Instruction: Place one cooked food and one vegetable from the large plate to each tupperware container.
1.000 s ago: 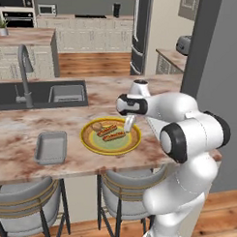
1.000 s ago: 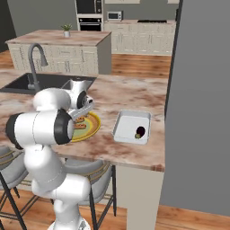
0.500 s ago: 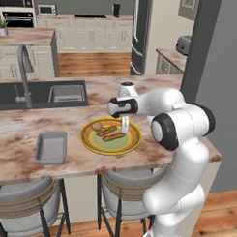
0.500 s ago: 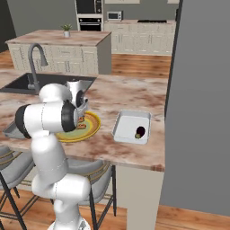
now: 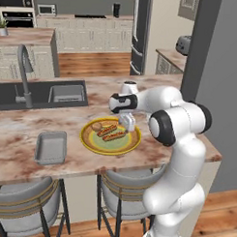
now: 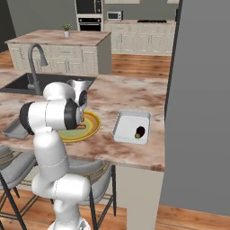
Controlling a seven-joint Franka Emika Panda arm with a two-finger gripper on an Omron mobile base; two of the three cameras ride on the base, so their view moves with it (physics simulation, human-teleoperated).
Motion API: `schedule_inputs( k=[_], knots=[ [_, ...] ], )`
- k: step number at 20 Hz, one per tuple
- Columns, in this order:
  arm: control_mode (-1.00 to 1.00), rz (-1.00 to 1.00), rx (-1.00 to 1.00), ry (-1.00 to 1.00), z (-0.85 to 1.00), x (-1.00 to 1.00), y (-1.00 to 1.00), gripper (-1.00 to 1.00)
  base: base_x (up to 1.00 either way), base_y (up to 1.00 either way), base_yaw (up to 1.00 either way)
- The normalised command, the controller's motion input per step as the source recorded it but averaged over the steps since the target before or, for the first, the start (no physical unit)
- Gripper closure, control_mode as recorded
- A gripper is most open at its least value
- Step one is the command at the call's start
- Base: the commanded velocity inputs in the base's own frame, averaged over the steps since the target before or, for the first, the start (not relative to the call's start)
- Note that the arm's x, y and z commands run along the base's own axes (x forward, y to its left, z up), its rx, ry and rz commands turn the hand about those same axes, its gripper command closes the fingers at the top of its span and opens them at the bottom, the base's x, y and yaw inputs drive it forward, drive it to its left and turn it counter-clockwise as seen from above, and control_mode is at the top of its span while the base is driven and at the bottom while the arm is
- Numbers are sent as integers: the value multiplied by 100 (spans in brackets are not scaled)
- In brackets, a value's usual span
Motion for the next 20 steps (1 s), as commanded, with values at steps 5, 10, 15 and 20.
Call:
schedule_inputs(
  k=[5, 10, 15, 20],
  knots=[
    [-100, 26, 0, -3, -19, 8, 0, -100, 0, 0, 0],
    [-100, 15, 0, 0, -22, 2, 0, -100, 0, 0, 0],
    [-100, 2, 0, 0, -19, 4, 0, -100, 0, 0, 0],
    [-100, 0, 0, 0, -2, 3, 0, -100, 0, 0, 0]
  ],
)
